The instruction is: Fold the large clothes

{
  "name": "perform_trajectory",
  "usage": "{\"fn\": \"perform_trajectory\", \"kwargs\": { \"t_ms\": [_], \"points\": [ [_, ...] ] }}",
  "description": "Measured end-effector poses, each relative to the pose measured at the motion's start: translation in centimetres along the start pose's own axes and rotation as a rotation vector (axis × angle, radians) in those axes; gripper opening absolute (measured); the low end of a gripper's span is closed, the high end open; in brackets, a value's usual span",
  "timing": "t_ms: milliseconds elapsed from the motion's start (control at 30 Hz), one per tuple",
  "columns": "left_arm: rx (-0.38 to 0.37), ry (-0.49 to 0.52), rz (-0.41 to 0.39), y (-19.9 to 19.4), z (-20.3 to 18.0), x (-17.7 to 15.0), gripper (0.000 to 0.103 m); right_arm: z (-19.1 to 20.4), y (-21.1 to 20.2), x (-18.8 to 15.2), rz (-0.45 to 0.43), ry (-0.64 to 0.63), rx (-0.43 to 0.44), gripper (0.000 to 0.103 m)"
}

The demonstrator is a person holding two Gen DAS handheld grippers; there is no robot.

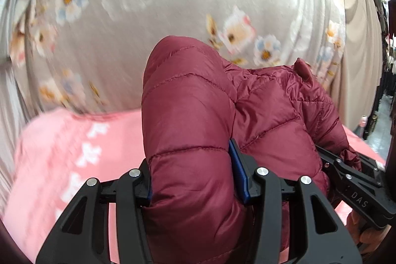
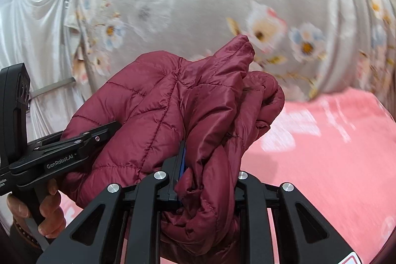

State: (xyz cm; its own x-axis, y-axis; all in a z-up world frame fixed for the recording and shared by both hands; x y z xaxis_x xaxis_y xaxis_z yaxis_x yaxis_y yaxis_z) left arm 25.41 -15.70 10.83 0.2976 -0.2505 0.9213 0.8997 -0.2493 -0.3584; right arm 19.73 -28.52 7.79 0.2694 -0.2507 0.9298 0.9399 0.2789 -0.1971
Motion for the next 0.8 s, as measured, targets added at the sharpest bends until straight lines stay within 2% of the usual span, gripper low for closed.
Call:
{"fn": "perform_trajectory", "kwargs": {
  "t_ms": [100, 300, 400, 567, 700, 800],
  "points": [
    [0.034, 0.011, -0.044, 2.4, 3.0, 0.1, 0.047, 0.4, 4.1, -0.1, -0.004, -0.021, 0.028, 0.021],
    [0.075, -0.018, -0.022, 8.9, 6.8, -2.4, 0.048, 0.2, 11.7, -2.8, 0.046, -0.023, 0.033, 0.021],
    [0.084, -0.047, 0.009, 12.2, 7.7, -4.2, 0.048, -0.4, 14.6, -4.6, 0.084, -0.019, 0.024, 0.021],
    [0.104, -0.041, 0.078, 16.3, 8.1, -7.9, 0.048, -2.0, 18.4, -8.3, 0.164, -0.01, 0.006, 0.021],
    [0.109, -0.024, 0.139, 18.5, 7.9, -11.2, 0.048, -3.2, 20.0, -11.4, 0.236, 0.002, 0.002, 0.021],
    [0.122, -0.014, 0.178, 19.6, 7.9, -13.6, 0.048, -4.0, 20.4, -12.2, 0.274, 0.063, 0.02, 0.021]
  ]
}}
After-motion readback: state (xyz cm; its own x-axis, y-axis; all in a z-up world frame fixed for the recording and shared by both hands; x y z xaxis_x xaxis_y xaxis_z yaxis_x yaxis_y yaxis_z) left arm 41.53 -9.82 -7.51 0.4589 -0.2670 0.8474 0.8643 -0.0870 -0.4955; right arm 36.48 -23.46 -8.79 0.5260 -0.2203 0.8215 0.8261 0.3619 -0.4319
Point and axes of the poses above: each gripper's, at about its wrist camera, not at the fingertips, and y roughly the way its jaws point, z to its left, x to its top, the point moved 10 cm from there along y, roughly the way its jaws point, and after that the axes turned 15 degrees about x, right-handed, at the moved point
